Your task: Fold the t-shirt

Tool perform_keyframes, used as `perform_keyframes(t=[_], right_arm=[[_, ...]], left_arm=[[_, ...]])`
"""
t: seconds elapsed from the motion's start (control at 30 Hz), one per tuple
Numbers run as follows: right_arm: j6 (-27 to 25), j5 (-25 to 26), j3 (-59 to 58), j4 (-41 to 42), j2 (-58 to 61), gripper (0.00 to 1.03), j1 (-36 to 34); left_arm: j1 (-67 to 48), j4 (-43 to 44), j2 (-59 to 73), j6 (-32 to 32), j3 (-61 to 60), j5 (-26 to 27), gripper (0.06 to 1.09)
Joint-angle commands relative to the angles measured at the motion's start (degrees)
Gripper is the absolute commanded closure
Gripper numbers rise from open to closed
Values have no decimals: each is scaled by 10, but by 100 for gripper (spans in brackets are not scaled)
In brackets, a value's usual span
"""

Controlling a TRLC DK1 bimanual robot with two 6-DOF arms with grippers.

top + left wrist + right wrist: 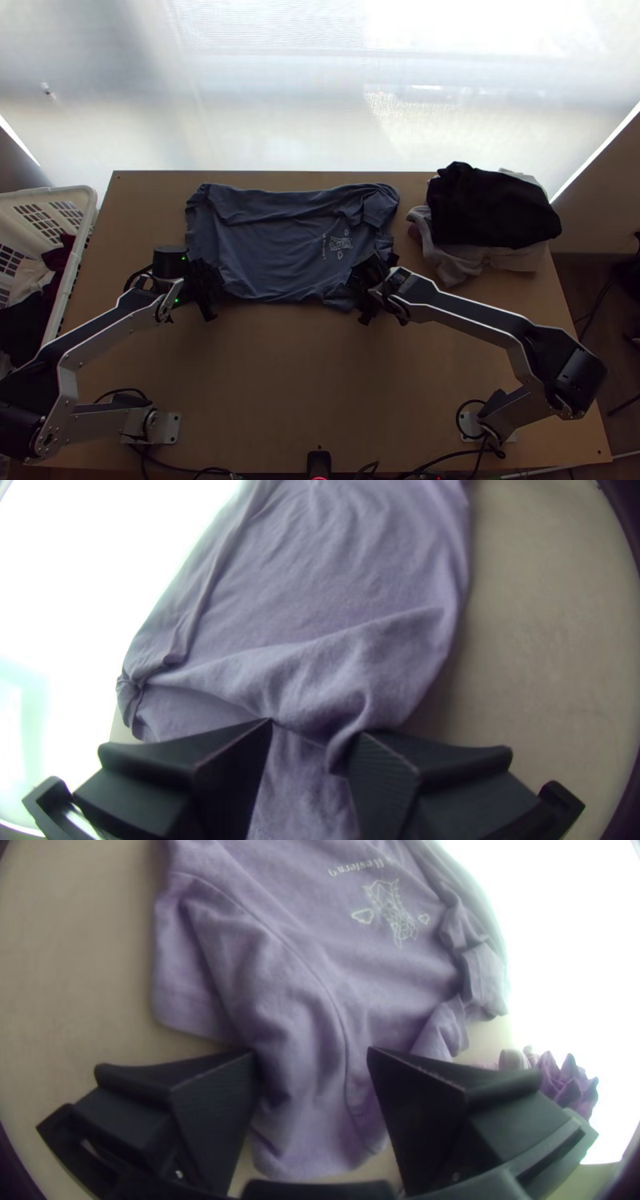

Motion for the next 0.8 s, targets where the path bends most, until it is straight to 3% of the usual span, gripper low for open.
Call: perform_keyframes(t=[0.0, 0.1, 0.17, 0.27, 0.37, 0.53, 0.77], right_arm=[[-22, 8, -12, 43, 11, 55, 0], [-31, 8, -20, 51, 20, 66, -1], [-42, 8, -31, 60, 20, 83, -2], [-58, 7, -51, 61, 1, 98, -3], [-61, 6, -70, 53, -36, 100, -3], [-59, -8, -87, -26, -116, 100, 26], [-53, -92, -82, -194, -223, 100, 31]], left_arm=[[4, 11, 12, -14, -6, -2, 94], [13, 11, 12, -13, -10, -2, 103], [27, 11, 11, -13, -9, -2, 104], [44, -18, -2, -5, -2, -2, 105], [56, -98, -31, -3, 17, -1, 105], [63, -208, -102, 0, 28, 3, 105], [58, -412, -248, 0, 56, 19, 105]])
